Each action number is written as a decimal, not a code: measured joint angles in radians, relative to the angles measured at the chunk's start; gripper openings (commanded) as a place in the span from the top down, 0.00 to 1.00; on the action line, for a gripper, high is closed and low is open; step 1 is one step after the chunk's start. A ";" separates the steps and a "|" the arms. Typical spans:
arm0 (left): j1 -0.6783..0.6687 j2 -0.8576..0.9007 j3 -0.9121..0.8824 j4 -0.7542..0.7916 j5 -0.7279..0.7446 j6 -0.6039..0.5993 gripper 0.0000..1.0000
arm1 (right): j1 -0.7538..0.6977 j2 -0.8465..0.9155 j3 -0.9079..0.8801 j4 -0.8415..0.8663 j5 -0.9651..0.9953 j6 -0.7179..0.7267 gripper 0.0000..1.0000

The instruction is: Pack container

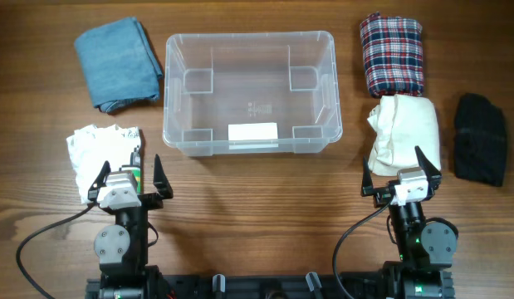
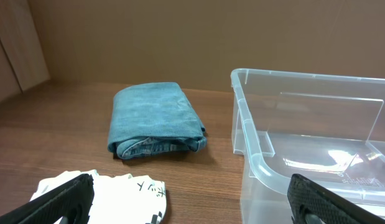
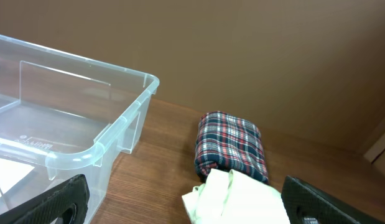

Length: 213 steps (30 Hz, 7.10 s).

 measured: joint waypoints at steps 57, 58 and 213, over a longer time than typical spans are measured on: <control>0.000 -0.001 0.000 0.000 0.000 0.000 0.00 | 0.000 0.489 0.349 0.090 0.022 0.421 0.00; 0.000 -0.001 0.000 0.000 0.000 0.000 0.00 | 0.000 0.586 0.434 0.078 0.004 0.426 0.00; 0.000 -0.002 0.000 0.000 0.000 0.000 0.00 | 0.671 1.968 1.516 -0.251 0.240 0.869 0.96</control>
